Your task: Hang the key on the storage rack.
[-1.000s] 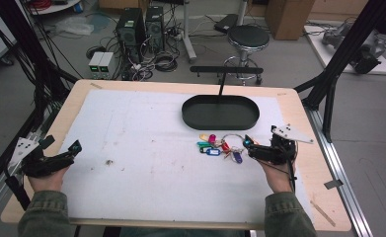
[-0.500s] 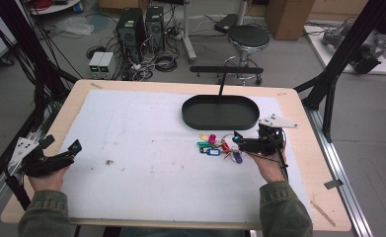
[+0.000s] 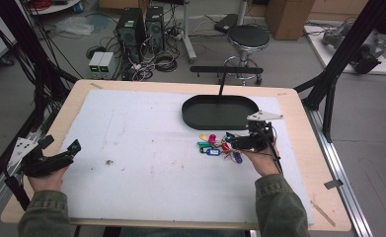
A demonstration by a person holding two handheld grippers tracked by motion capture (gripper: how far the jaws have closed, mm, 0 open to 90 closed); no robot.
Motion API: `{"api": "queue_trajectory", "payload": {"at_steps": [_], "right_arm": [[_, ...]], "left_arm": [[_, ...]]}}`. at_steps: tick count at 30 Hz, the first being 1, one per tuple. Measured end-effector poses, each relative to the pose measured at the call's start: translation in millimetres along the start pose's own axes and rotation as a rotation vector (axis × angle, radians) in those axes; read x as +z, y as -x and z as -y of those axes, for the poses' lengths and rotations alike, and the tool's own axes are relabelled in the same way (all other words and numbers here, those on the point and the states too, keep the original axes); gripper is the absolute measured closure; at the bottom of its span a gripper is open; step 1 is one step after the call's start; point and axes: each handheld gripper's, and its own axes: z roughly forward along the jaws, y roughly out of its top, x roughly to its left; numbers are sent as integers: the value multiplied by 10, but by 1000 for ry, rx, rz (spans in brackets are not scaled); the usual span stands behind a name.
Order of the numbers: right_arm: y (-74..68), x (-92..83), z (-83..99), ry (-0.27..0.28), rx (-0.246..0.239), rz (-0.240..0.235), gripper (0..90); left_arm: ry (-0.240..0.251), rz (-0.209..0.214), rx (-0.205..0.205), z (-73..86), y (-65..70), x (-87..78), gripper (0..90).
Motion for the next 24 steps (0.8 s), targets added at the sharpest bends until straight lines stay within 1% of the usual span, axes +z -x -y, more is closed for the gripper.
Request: {"api": "queue_trajectory", "payload": {"at_steps": [1,2,4,5,6,7,8,9,10,11,12,13,14,15,17,18,19,20,21,23,24], "right_arm": [[-5,21,-9,-7,-2,-5,5],[-23,61,-28,-22,-26,6,6],[-30,82,-30,-27,-33,7,6],[-43,132,-23,-49,-34,10,6],[-45,160,-16,-60,-44,9,6],[-45,160,-16,-60,-44,9,6],[-47,208,-2,-87,-51,7,6],[-47,208,-2,-87,-51,7,6],[-43,250,11,-105,-52,-4,6],[-43,250,11,-105,-52,-4,6],[-41,269,19,-120,-52,-10,6],[-41,313,37,-150,-51,-31,6],[-42,335,50,-173,-58,-36,7],[-42,335,50,-173,-58,-36,7],[-52,380,74,-212,-66,-54,13],[-59,402,85,-228,-70,-58,13],[-82,426,98,-253,-86,-50,19],[-82,426,98,-253,-86,-50,19],[-98,438,104,-266,-97,-56,53],[-102,448,110,-280,-96,-60,89],[-98,450,112,-288,-97,-62,132]], "left_arm": [[1,-1,0,0,0,0,17],[1,-4,2,0,0,0,17],[10,-7,4,-3,0,-8,17],[13,-7,3,-3,2,-10,17],[12,-9,3,-3,4,-11,17],[8,-7,6,-3,0,-11,17],[8,-7,5,-2,0,-10,17],[8,-5,5,-1,1,-8,17],[7,-4,5,0,4,-7,17],[7,-4,5,0,4,-7,17],[6,-2,5,0,3,-5,17],[6,-2,4,1,5,-3,17],[6,-1,4,1,6,-3,17],[6,0,4,0,6,-4,17],[7,-3,6,0,7,-6,17],[11,-5,5,-2,6,-9,17],[19,-7,3,-5,6,-15,17],[19,-7,3,-5,6,-15,17],[20,-8,2,-5,4,-17,18],[19,-8,0,-5,0,-18,17],[19,-8,-3,-4,-1,-16,17]]}}
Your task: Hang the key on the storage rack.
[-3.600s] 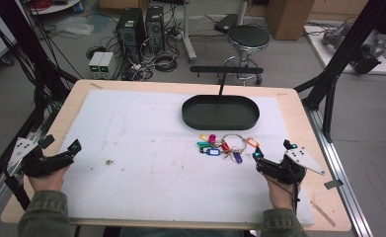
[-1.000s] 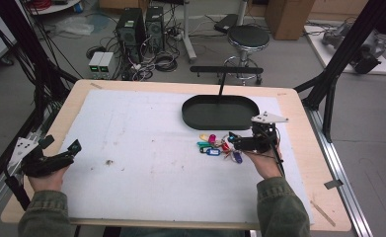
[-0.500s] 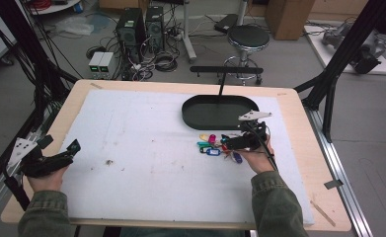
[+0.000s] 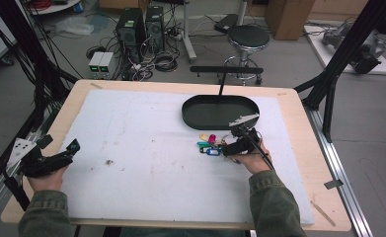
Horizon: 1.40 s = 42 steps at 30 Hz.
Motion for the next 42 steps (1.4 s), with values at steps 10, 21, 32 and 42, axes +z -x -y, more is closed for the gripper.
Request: {"api": "queue_trajectory", "payload": {"at_steps": [10,21,32,42], "right_arm": [[9,34,6,-28,-8,-9,248],[22,91,20,-84,0,-40,437],[47,104,18,-103,43,-94,660],[-15,17,12,-91,18,-56,840]], "left_arm": [[2,5,-6,3,-1,6,17],[-2,11,-7,4,-2,12,17],[-15,12,-17,15,-10,26,17],[-5,17,-28,14,-19,20,17]]}}
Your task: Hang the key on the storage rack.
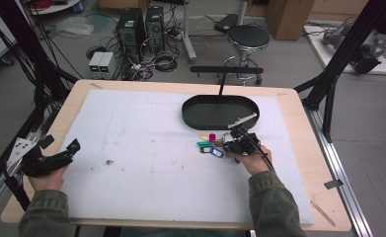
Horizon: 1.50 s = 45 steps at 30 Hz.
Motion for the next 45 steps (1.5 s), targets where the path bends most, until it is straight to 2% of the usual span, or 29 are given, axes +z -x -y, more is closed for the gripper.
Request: {"api": "queue_trajectory", "payload": {"at_steps": [5,13,20,25,31,34,37,45], "right_arm": [[-10,-31,2,10,-7,2,841],[-11,-200,8,92,-13,26,843],[4,-304,18,115,-13,36,846],[-12,-433,-60,123,-29,34,851],[-8,-519,-110,158,-14,10,853],[-13,-572,-149,164,-31,36,854],[-10,-638,-207,178,-45,42,854],[7,-783,-317,220,-36,29,854]], "left_arm": [[2,1,0,-1,-1,-1,17],[2,3,-3,1,2,5,18],[3,4,-5,1,3,11,18],[7,4,-7,-1,1,8,18],[6,5,-7,0,-3,8,18],[4,6,-6,1,-2,11,18],[2,5,-5,1,-3,11,18],[7,8,-8,0,-2,9,18]]}}
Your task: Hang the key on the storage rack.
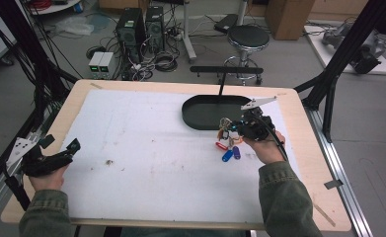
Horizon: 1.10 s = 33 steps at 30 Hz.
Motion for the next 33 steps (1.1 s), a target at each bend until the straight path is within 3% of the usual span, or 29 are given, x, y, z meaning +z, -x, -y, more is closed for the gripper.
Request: {"api": "queue_trajectory", "payload": {"at_steps": [17,29,30,33], "right_arm": [[61,-167,-376,78,-5,-38,854],[150,-212,-689,114,15,-102,854],[162,-207,-737,106,15,-124,855],[184,-198,-799,99,6,-133,855]], "left_arm": [[-5,8,4,6,7,17,17],[-5,8,-4,8,-3,26,18],[-5,9,-3,9,-3,27,17],[-5,12,0,9,-2,27,17]]}}
